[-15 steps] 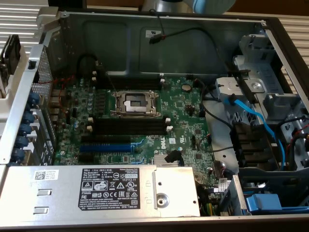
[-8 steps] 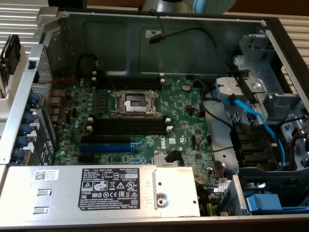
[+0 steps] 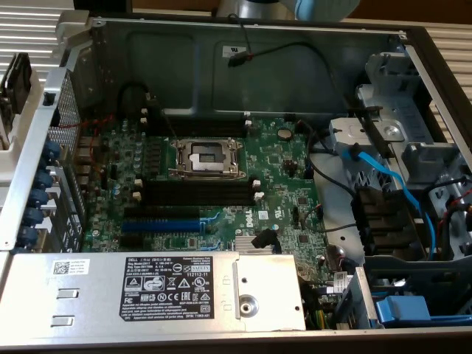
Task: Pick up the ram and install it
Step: 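Pick up the ram and move it above insertion slot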
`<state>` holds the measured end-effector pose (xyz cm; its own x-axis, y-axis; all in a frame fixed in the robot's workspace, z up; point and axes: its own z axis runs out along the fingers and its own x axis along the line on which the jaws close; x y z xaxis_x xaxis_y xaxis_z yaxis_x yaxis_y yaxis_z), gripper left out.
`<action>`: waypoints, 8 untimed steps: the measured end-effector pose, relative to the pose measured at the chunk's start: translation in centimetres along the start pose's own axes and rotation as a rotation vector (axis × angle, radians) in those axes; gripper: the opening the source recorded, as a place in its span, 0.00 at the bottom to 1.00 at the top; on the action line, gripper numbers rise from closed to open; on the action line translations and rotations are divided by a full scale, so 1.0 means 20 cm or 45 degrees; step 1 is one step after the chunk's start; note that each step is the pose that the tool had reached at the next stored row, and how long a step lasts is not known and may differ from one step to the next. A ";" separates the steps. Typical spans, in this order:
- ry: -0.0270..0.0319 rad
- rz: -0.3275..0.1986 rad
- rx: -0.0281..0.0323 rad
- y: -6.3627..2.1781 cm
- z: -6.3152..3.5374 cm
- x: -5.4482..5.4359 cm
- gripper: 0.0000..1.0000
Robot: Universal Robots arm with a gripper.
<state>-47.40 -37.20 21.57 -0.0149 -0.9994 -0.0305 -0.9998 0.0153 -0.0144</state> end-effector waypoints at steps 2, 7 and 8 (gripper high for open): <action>0.0002 0.000 -0.0008 -0.009 0.019 -0.01 0.25; 0.0005 -0.001 -0.0145 -0.009 0.077 -0.03 0.25; 0.0011 -0.001 -0.0213 -0.009 0.080 -0.03 0.25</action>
<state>-47.18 -36.49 20.00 -0.0144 -0.9995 -0.0297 -0.9999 0.0143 0.0023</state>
